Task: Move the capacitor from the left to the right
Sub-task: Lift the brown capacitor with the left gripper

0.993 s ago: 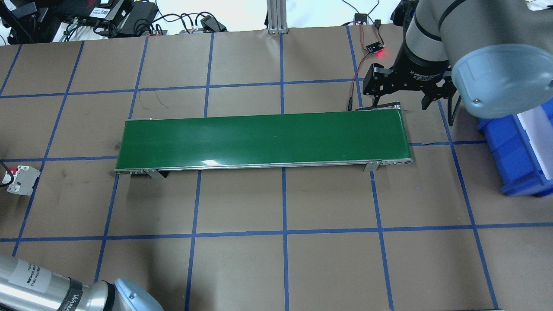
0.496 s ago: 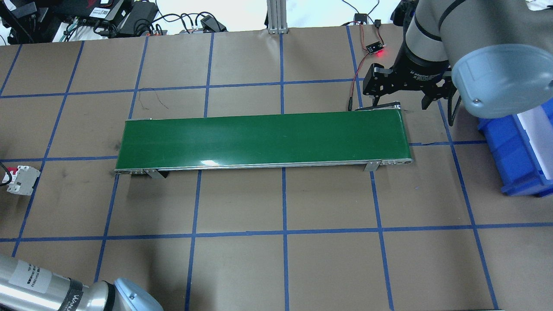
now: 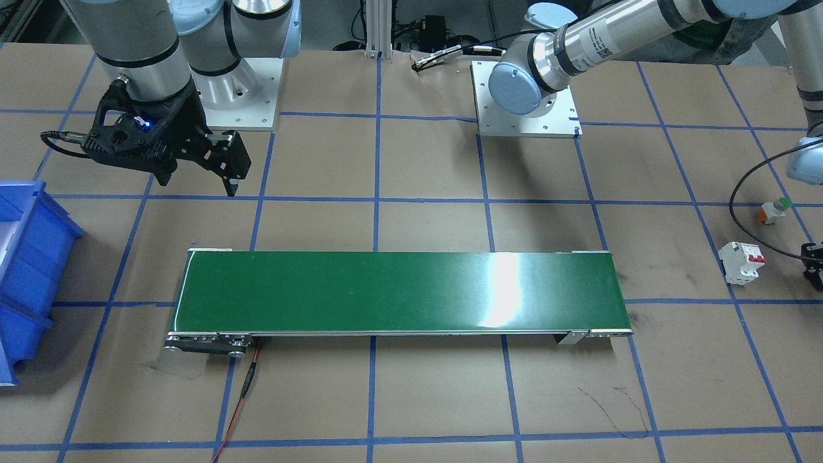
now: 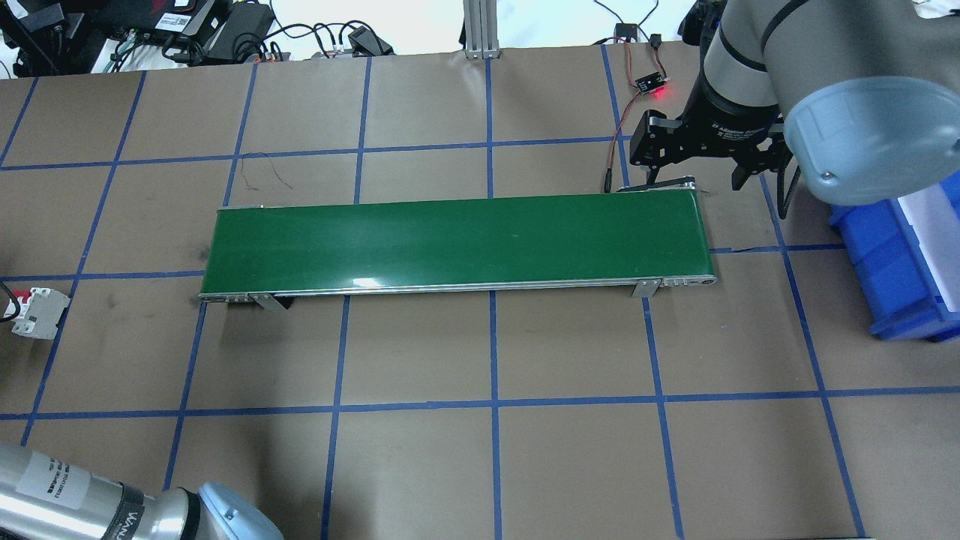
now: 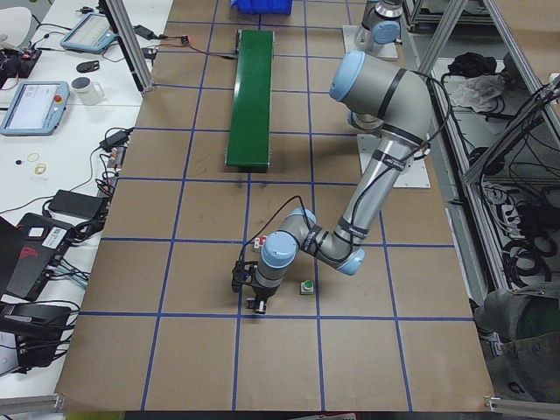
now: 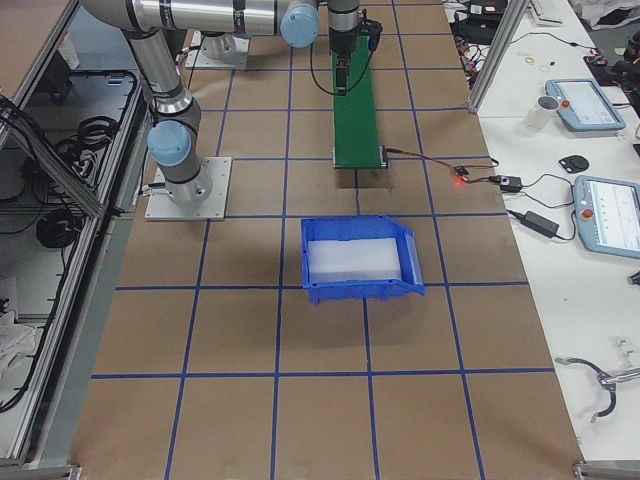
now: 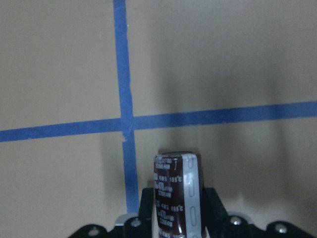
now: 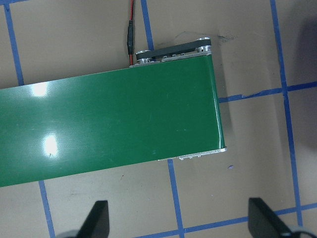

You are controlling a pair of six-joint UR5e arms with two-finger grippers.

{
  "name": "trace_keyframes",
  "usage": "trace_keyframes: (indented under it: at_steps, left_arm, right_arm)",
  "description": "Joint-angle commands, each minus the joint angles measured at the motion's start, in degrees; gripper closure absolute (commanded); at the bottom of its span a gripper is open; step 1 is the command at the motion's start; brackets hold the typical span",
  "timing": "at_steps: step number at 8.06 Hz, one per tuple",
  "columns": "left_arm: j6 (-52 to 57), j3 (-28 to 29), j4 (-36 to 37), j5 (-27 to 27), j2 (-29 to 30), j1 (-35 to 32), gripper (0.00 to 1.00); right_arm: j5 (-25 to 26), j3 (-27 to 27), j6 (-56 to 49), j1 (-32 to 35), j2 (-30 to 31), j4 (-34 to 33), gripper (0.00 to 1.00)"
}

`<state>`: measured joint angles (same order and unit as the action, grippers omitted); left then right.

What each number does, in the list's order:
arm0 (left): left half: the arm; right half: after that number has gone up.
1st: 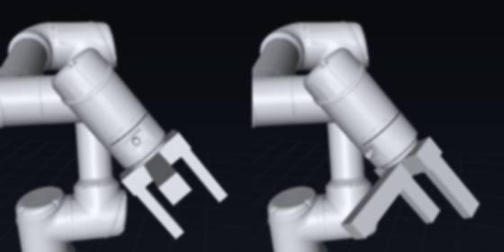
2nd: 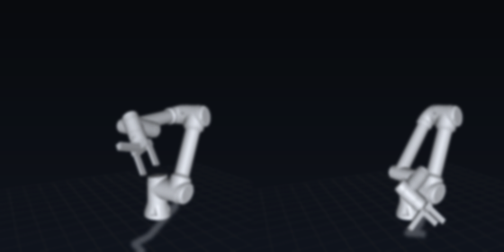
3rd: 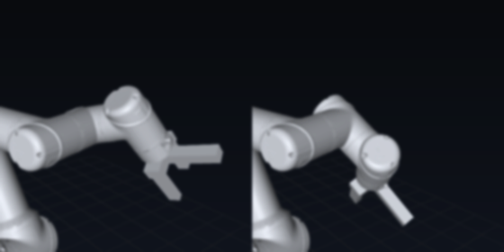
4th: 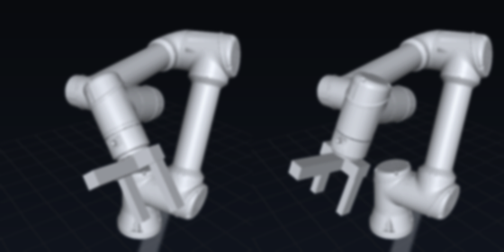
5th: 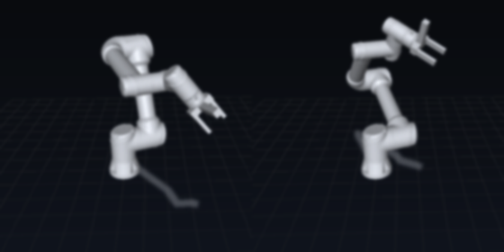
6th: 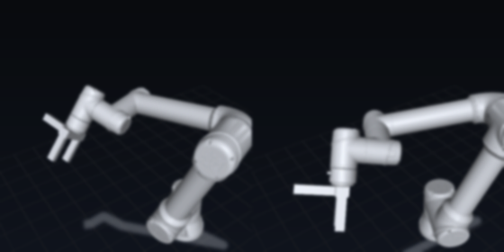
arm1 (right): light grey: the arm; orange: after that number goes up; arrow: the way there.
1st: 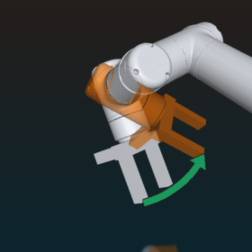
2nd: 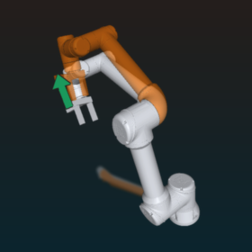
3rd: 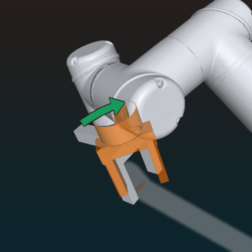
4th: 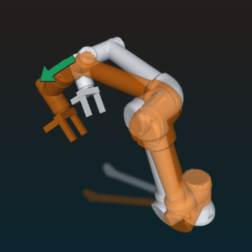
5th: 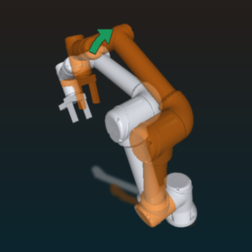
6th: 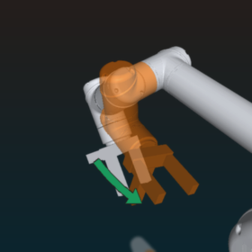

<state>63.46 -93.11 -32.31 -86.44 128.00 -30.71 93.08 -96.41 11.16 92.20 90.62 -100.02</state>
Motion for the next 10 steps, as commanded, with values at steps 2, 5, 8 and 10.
trace_keyframes:
  at_steps: [2, 5, 8, 10]
  left_arm:
    - [-0.2, -0.1, -0.3, 0.0, -1.0, -0.4, 1.00]
    - [-3.8, -0.5, -0.6, 0.1, -4.8, -3.9, 1.00]
    - [-21.1, -0.5, -18.3, -3.2, -16.3, -17.1, 1.00]
    - [-29.0, -0.2, -24.4, -6.0, -22.6, -23.6, 1.00]
  right_arm:
    - [0.0, 0.0, 0.0, 0.0, 0.0, 0.0, 0.00]
    - [0.0, 0.0, 0.0, 0.0, 0.0, 0.0, 0.00]
    - [0.1, 0.0, 0.0, 0.0, 0.0, 0.0, 0.00]
    - [0.2, 0.0, 0.0, 0.0, 0.0, 0.0, 0.00]
